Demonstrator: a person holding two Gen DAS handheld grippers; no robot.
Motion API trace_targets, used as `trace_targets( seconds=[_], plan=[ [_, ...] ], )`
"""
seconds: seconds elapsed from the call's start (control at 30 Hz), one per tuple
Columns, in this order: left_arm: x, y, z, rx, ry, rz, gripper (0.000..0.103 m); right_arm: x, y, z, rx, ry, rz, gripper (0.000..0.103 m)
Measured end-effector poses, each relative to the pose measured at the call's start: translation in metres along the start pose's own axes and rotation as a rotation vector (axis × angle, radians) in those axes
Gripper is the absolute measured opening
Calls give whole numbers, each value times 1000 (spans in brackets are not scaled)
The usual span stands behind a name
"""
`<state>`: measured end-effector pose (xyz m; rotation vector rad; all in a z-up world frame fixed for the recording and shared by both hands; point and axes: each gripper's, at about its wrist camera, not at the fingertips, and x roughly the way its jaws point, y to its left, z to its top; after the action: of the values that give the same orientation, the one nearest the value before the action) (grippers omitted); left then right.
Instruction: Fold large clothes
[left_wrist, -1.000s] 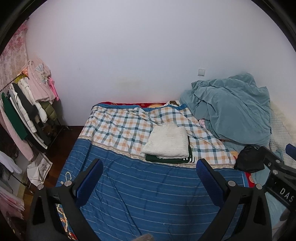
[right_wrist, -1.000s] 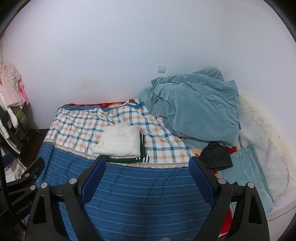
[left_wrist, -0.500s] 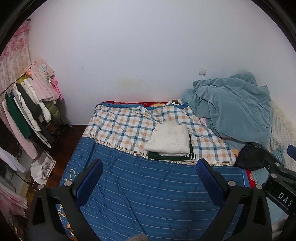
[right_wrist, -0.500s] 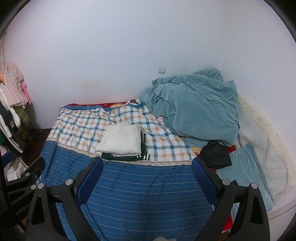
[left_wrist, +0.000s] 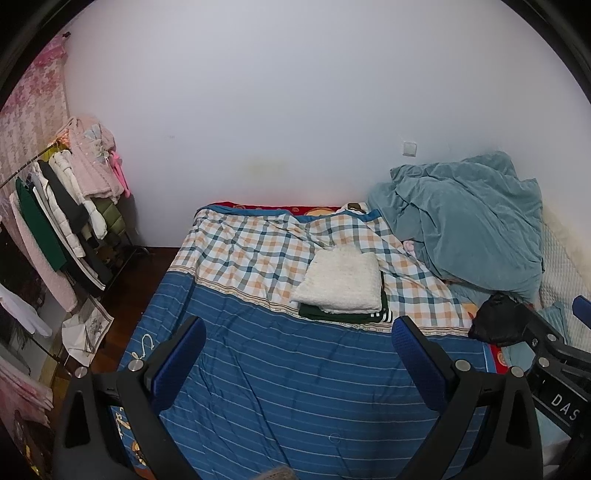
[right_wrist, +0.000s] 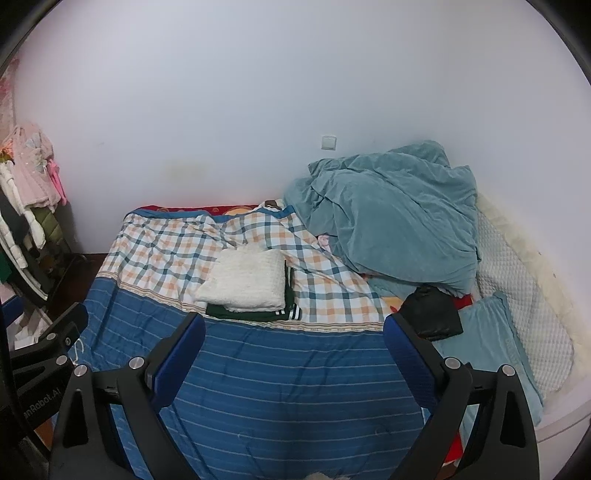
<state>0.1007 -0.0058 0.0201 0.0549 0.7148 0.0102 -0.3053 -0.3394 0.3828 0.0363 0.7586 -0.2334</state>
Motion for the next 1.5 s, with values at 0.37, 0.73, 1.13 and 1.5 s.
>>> trace_targets(
  seconds=[0.37, 0.73, 1.13, 1.5],
  plan=[
    [-5, 2, -1, -3, -7, 3, 103, 7, 1, 13, -14, 2, 17, 99],
    [-8, 3, 0, -3, -15, 4, 103, 9, 1, 10, -16, 2, 28, 99],
    [-11, 2, 3, -5, -18, 6, 103, 13, 3, 13, -14, -4, 42, 99],
    [-12, 3, 6, -7, -21, 9, 103, 13, 3, 11, -10, -4, 40, 99]
  ],
)
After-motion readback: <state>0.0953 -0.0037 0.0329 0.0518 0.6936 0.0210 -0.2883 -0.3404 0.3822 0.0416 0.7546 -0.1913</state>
